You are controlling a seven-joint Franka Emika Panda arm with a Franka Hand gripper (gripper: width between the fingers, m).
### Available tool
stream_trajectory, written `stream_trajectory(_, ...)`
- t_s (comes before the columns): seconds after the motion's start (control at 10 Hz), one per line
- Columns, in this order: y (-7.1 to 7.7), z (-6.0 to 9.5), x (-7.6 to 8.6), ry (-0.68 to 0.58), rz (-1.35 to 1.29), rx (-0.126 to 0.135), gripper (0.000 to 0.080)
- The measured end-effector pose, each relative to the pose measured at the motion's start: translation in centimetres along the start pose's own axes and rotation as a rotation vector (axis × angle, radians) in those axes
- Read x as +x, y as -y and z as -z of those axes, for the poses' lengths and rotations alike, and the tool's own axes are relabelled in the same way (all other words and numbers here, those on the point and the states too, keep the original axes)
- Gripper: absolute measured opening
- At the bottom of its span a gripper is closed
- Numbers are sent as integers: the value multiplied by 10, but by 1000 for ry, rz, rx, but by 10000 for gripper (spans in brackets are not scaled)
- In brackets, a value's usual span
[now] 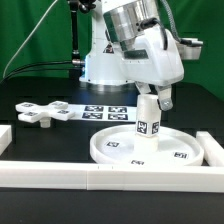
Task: Assemble round table
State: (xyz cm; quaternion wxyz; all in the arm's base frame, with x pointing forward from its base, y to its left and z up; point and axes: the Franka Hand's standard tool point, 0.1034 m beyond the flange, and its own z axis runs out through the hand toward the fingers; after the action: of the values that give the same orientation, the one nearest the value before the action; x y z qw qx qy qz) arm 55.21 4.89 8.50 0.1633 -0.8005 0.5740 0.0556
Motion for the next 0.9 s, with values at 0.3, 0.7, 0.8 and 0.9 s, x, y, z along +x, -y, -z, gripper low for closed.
stream_trajectory(0.3,0,-1,3,1,276,-14,649)
stream_trajectory(0.7,0,-1,12,-32,623,-26,649)
stream_trajectory(0.8,-1,-2,12,-30,681,-29,649)
stream_trajectory(0.9,-1,-2,12,-28,772,-31,649)
